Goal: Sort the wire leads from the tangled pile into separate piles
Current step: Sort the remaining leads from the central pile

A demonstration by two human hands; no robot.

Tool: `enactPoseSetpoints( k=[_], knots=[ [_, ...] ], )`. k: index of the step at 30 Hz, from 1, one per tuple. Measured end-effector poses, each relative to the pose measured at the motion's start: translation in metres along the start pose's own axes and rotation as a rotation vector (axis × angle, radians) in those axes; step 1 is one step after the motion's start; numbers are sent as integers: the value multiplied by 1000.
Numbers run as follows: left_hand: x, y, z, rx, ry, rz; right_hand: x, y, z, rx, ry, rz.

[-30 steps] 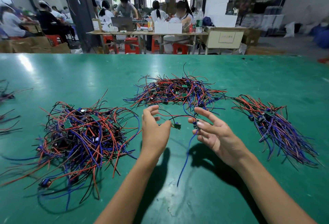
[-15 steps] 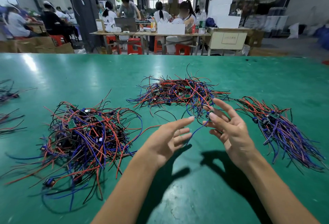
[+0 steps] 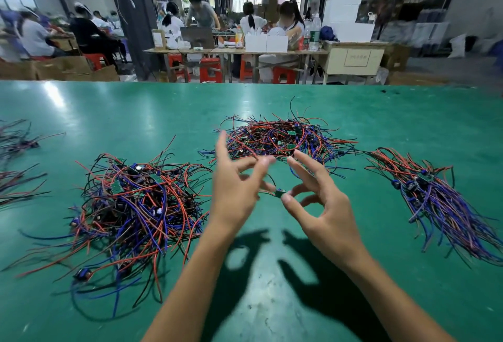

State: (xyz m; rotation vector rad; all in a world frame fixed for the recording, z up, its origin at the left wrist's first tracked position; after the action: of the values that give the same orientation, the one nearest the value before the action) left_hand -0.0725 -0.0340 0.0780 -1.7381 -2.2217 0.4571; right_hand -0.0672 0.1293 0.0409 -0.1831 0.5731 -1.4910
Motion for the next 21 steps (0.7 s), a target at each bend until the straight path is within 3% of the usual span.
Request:
enactPoseSetpoints(
  k=[3,5,7,8,11,13,15,18,19,21],
  knots=[
    [-43,-13,-12,210,-376,-268,9,-10,-19,130,212,-153],
    [-75,-15,-15,243,-747,-452,19,-17,-37,255,522,-28],
    [-97,-14,-11,96,-1023,-582,29,-20,-52,328,779,130],
    [-103,-14,-9,-19,-1097,-609,32,-22,-56,337,827,135],
    [-108,-11,-5,-263,-1185,-518,31,-26,-52,327,771,15],
    [-102,-10,-5,-273,-1202,-463,25,-22,-50,330,625,-97],
    [-89,-10,-9,-135,-1197,-496,15,-15,-49,345,383,-217],
    [-57,-8,-20,273,-1114,-450,5,-11,-45,367,198,-252],
    [-43,-7,-22,413,-1068,-324,4,-12,-42,345,206,-195],
    [-14,1,-15,583,-1030,113,3,-13,-30,230,258,-49]
  ],
)
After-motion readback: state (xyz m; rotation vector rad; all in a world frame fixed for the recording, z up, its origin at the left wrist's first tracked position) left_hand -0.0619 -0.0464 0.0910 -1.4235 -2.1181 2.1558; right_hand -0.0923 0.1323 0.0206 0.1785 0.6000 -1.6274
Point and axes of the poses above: each hand's wrist, its own y-axis away from the middle knuckle, its own x-axis out of the palm, z = x × y, the point moved 2 cm from there along -y, towards the middle knuckle, and after that the axes turned 9 degrees about x, right-handed, at the moved point
